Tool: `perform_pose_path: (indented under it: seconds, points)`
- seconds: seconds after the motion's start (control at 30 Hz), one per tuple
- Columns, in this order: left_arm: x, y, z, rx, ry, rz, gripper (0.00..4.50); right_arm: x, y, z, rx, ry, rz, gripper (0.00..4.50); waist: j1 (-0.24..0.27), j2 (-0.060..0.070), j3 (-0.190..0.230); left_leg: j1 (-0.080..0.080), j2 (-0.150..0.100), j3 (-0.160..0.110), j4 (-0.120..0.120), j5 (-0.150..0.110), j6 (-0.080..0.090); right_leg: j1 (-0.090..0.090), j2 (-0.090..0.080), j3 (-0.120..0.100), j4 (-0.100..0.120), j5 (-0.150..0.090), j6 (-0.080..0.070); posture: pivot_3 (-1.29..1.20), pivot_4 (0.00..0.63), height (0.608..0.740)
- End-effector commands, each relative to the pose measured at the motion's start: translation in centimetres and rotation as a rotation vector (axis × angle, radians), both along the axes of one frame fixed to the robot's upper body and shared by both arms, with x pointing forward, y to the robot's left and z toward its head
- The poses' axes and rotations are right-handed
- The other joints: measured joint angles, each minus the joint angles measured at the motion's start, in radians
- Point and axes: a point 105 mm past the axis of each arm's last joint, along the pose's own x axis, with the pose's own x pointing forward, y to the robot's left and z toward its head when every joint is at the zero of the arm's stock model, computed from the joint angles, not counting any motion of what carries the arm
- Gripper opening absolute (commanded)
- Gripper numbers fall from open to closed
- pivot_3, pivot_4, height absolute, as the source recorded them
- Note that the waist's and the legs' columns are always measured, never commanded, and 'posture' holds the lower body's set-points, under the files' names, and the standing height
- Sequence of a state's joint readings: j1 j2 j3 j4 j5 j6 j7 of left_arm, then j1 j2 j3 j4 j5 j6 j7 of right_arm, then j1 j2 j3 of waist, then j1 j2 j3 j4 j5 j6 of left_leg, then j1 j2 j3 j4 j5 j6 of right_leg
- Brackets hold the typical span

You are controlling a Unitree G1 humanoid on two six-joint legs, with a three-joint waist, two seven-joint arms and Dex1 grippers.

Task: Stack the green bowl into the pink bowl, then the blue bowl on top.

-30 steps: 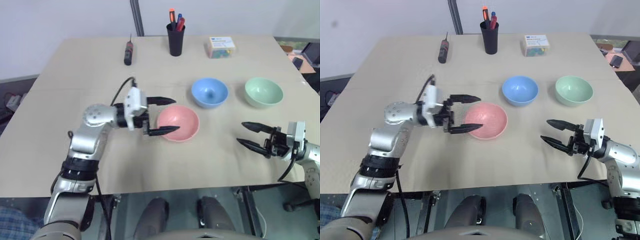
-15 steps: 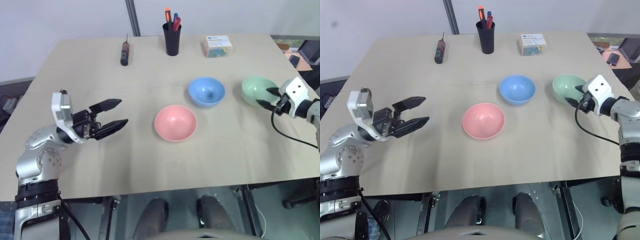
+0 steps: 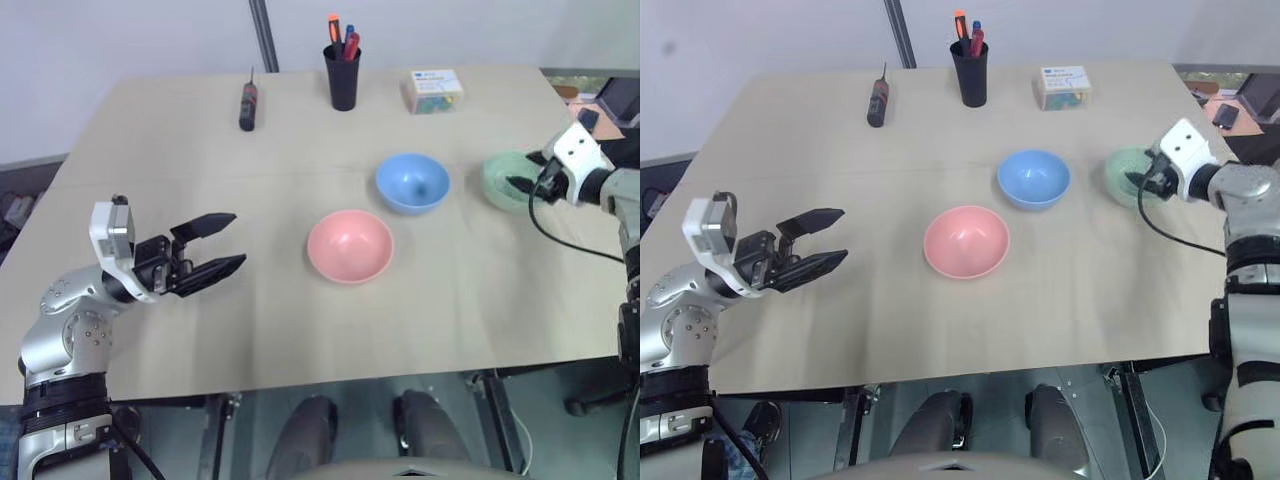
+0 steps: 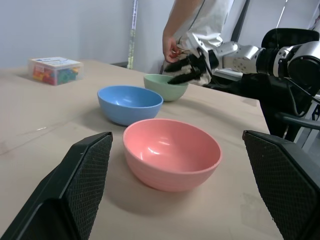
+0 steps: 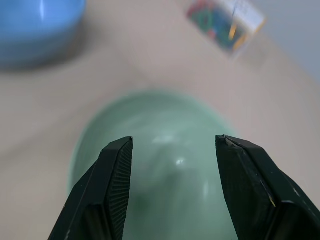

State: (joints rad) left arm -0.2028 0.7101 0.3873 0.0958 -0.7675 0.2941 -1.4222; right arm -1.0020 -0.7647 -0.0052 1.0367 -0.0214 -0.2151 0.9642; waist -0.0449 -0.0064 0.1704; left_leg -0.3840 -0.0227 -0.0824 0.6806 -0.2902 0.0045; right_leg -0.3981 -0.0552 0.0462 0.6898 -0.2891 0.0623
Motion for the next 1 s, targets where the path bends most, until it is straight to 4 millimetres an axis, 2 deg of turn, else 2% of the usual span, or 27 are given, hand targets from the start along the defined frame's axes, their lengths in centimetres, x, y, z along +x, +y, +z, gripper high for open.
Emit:
perform_pose_path:
  seconds: [0.03, 0.17, 0.23, 0.43, 0.5, 0.53, 0.6, 0.67, 0.7, 0.87, 0.93, 1.0]
  points:
    - [-0.5, 0.4, 0.6, -0.005, -0.036, 0.003, 4.40, -0.8, 1.0, 0.3, 0.018, 0.022, 0.096, 2.76, 0.000, 0.000, 0.000, 0.000, 0.000, 0.000, 0.000, 0.000, 0.000, 0.000, 0.000, 0.000, 0.000, 0.000, 0.000, 0.00, 0.150, 0.740]
    - [-0.5, 0.2, 0.5, -0.010, -0.028, -0.008, 4.40, -1.6, 0.9, -2.4, -0.032, 0.128, 0.114, 2.76, 0.004, 0.000, 0.000, 0.000, 0.000, 0.000, -0.001, 0.000, 0.000, 0.000, -0.001, 0.000, -0.001, 0.000, 0.000, 0.00, 0.150, 0.740]
    - [-0.5, 0.1, 0.5, -0.011, -0.026, -0.010, 4.40, -1.7, 0.2, -4.0, -0.081, 0.172, 0.077, 2.76, 0.003, 0.000, 0.000, -0.001, 0.000, 0.000, -0.001, 0.000, 0.000, 0.000, -0.001, 0.000, -0.001, 0.000, 0.000, 0.00, 0.150, 0.740]
    - [-0.5, -0.2, 0.2, -0.006, -0.021, -0.021, 4.40, -1.5, -1.9, -6.7, -0.182, 0.221, -0.056, 2.76, 0.000, 0.001, 0.000, 0.000, 0.000, 0.000, -0.001, 0.000, 0.000, 0.000, -0.001, 0.000, -0.001, 0.000, 0.000, 0.00, 0.150, 0.740]
    - [-0.5, -0.3, 0.2, -0.006, -0.020, -0.025, 4.50, -1.6, -1.6, -7.1, -0.201, 0.224, -0.035, 2.24, -0.001, 0.000, 0.000, 0.000, 0.000, 0.000, -0.001, 0.000, -0.001, 0.000, -0.001, 0.000, -0.001, 0.000, 0.000, 0.00, 0.150, 0.740]
    - [-0.5, -0.3, 0.3, -0.006, -0.020, -0.027, 4.50, -1.6, -1.4, -7.0, -0.198, 0.222, -0.026, 1.59, -0.001, 0.000, 0.000, 0.000, 0.000, 0.001, -0.001, 0.000, -0.001, 0.000, -0.001, 0.000, -0.001, 0.000, 0.000, 0.00, 0.150, 0.740]
    - [-0.6, -0.4, 0.3, -0.007, -0.020, -0.030, 4.50, -1.5, -1.1, -6.9, -0.194, 0.214, -0.013, 1.04, 0.000, 0.000, 0.000, 0.000, 0.000, 0.001, -0.001, 0.000, 0.000, 0.000, -0.001, 0.000, -0.001, 0.000, 0.000, 0.00, 0.150, 0.740]
    - [-0.6, -0.4, 0.3, -0.006, -0.020, -0.032, 4.50, -1.5, -1.0, -6.8, -0.196, 0.211, -0.005, 0.20, 0.000, 0.000, 0.000, 0.000, 0.000, 0.001, -0.001, 0.000, 0.000, 0.000, -0.001, 0.000, -0.001, 0.000, 0.000, 0.00, 0.150, 0.740]
    - [-0.6, -0.4, 0.3, -0.006, -0.019, -0.033, 4.50, -1.5, -0.9, -6.8, -0.197, 0.209, -0.002, 0.06, 0.000, -0.001, 0.000, 0.000, 0.000, 0.001, -0.001, 0.000, 0.000, 0.000, -0.001, 0.000, -0.001, 0.000, 0.000, 0.00, 0.150, 0.740]
    - [-0.7, -0.5, 0.2, -0.007, -0.017, -0.037, 4.50, -1.6, -0.2, -6.2, -0.207, 0.177, 0.047, 0.06, 0.000, -0.001, 0.000, 0.000, 0.000, 0.000, -0.001, 0.000, 0.000, 0.001, 0.000, 0.000, -0.002, 0.000, 0.000, 0.00, 0.150, 0.740]
    - [-0.7, -0.5, 0.2, -0.005, -0.016, -0.039, 4.50, -1.9, 0.9, -5.1, -0.179, 0.181, 0.119, 0.06, -0.001, -0.001, 0.000, 0.000, 0.000, 0.000, -0.001, 0.000, 0.000, 0.001, 0.000, 0.000, -0.002, 0.000, 0.000, 0.00, 0.150, 0.740]
    - [-0.6, -0.4, 0.3, -0.004, -0.016, -0.039, 4.50, -2.1, 2.3, -3.0, -0.160, 0.145, 0.195, 0.06, -0.004, 0.000, 0.000, 0.000, 0.000, 0.000, -0.001, 0.000, 0.000, 0.000, 0.000, 0.000, -0.002, 0.000, 0.000, 0.00, 0.150, 0.740]
